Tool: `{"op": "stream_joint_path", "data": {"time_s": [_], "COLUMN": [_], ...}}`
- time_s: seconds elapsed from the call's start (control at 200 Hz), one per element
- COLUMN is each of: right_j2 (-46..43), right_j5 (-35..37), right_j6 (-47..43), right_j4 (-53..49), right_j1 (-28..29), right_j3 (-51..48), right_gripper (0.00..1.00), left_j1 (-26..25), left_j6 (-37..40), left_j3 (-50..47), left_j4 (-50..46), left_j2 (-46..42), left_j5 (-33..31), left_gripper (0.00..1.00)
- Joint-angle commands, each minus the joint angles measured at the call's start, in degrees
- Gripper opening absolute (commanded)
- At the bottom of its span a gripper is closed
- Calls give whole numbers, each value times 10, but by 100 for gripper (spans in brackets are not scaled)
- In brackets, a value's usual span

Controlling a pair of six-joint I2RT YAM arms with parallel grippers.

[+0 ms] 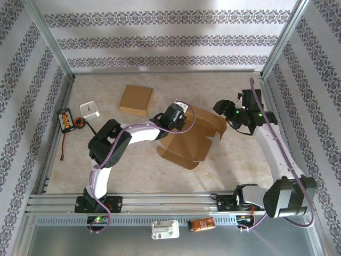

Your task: Fold the paper box

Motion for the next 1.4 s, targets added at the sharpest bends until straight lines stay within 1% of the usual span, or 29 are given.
{"op": "stream_joint_path", "data": {"time_s": [0.0, 0.06, 0.09, 0.13, 0.18, 0.22, 0.35, 0.425, 0.455, 0.51, 0.58, 0.7, 0.735, 0.774, 0.844, 0.964, 1.039, 1.099, 1.179, 1.249, 1.394], "right_j2": [-27, -29, -27, -22, -16, -10, 9, 26, 32, 42, 58, 93, 102, 112, 127, 140, 150, 155, 162, 169, 188], "right_j5": [25, 26, 26, 22, 20, 27, 81, 99, 105, 121, 128, 111, 106, 104, 100, 120, 112, 104, 93, 87, 95], "right_j6": [30, 32, 32, 33, 33, 34, 35, 38, 40, 39, 37, 37, 40, 43, 51, 52, 52, 51, 51, 52, 44], "right_j4": [-17, -18, -22, -27, -31, -35, -50, -55, -56, -56, -55, -41, -35, -27, -13, -4, 0, 4, 15, 21, 22], "right_j1": [12, 21, 25, 33, 45, 58, 102, 110, 109, 107, 100, 92, 93, 93, 93, 91, 87, 87, 86, 87, 90], "right_j3": [12, 10, 12, 16, 23, 31, 56, 60, 61, 63, 72, 85, 86, 85, 83, 78, 79, 80, 80, 82, 94], "right_gripper": [73, 73, 73, 73, 73, 73, 74, 75, 75, 76, 79, 80, 80, 79, 78, 77, 77, 77, 75, 70, 57], "left_j1": [3, 3, 3, 3, 3, 3, 5, 12, 20, 44, 83, 119, 123, 125, 124, 126, 125, 125, 125, 124, 124], "left_j6": [-57, -65, -67, -68, -75, -81, -113, -132, -144, -172, -204, -209, -209, -211, -218, -234, -240, -247, -276, -288, -298], "left_j3": [-24, -39, -47, -56, -69, -84, -122, -121, -115, -91, -33, 107, 143, 171, 202, 246, 261, 255, 232, 224, 219], "left_j4": [-2, 8, 11, 11, 11, 9, -15, -51, -67, -103, -164, -282, -306, -319, -317, -314, -306, -268, -207, -181, -179], "left_j2": [-29, -45, -54, -70, -90, -107, -186, -227, -239, -246, -227, -147, -124, -103, -74, -24, 1, 13, 18, 22, 26], "left_j5": [15, 20, 24, 30, 35, 39, 41, 50, 63, 104, 186, 321, 345, 357, 376, 410, 427, 449, 463, 465, 470], "left_gripper": [29, 45, 54, 63, 70, 72, 72, 68, 67, 67, 66, 67, 67, 67, 67, 67, 70, 76, 76, 72, 58]}}
